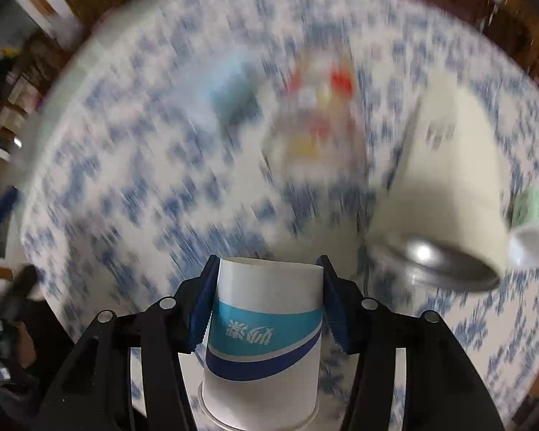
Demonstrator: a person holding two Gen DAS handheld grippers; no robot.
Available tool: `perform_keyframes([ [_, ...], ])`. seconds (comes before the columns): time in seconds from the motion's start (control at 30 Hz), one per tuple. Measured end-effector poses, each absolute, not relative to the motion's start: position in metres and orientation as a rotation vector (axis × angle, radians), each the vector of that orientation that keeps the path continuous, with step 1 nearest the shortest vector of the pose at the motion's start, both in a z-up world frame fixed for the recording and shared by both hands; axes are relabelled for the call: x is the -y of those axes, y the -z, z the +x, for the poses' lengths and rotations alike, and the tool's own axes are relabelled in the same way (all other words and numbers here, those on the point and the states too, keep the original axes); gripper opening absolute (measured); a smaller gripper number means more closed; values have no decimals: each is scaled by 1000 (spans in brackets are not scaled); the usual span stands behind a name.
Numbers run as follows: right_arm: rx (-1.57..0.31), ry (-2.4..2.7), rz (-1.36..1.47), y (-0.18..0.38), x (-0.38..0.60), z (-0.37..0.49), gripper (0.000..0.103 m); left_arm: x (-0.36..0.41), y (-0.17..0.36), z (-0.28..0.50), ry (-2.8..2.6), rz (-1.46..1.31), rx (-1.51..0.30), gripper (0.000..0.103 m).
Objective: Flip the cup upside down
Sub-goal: 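Rotate the right tool to turn the paper cup's rim downward, then lower the inverted paper cup onto the tablecloth and open the right tool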
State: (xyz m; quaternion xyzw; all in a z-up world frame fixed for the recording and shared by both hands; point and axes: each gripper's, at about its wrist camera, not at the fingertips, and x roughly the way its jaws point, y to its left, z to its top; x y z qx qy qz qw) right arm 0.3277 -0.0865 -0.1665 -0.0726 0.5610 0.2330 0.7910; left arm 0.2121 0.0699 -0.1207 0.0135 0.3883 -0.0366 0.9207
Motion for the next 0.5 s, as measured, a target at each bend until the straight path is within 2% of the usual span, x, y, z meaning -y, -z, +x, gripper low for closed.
perform_keyframes([
  [0.2, -863, -429, -105, 155, 105, 296, 57, -68, 121, 212, 74, 33, -800, 95],
  [0.5, -649, -327, -270, 171, 103, 241, 57, -66, 122, 211, 67, 41, -798, 95],
])
